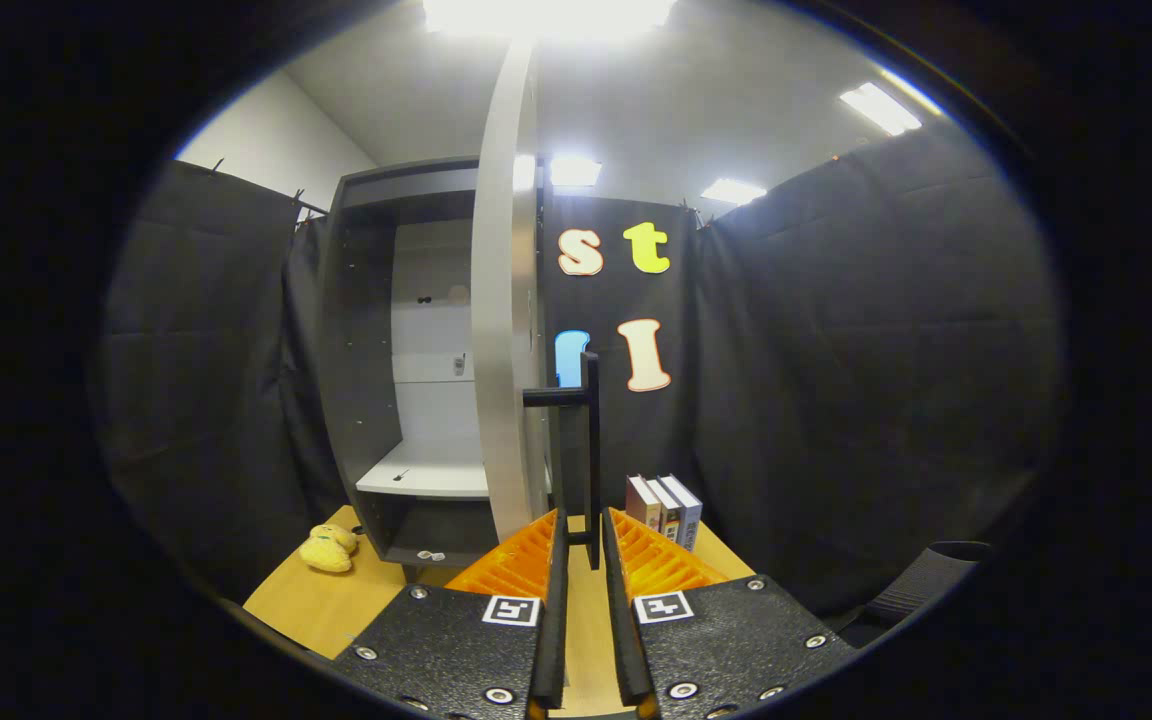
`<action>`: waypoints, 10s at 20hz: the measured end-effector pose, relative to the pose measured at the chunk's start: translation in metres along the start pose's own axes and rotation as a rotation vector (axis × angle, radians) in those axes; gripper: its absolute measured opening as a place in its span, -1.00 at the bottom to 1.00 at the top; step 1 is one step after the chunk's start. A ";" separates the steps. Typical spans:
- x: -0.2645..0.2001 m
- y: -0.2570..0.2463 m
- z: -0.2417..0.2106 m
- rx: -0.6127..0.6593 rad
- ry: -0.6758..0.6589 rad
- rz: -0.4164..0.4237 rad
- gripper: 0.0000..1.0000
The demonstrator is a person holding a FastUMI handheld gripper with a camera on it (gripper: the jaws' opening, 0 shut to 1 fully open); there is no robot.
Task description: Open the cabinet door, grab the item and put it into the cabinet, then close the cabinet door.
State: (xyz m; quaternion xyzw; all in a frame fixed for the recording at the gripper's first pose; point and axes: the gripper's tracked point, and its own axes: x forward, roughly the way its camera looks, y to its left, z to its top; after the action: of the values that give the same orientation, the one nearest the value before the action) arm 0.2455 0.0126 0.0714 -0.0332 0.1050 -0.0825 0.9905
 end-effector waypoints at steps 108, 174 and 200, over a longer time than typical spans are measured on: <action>0.189 0.286 -0.137 0.000 0.194 0.275 0.03; 0.055 0.241 -0.027 0.026 -0.099 0.268 0.87; -0.042 0.000 -0.031 0.086 -0.181 -0.056 0.87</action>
State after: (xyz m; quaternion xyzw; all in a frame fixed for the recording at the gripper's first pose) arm 0.1980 0.0183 0.0498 -0.0010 0.0104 -0.1111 0.9938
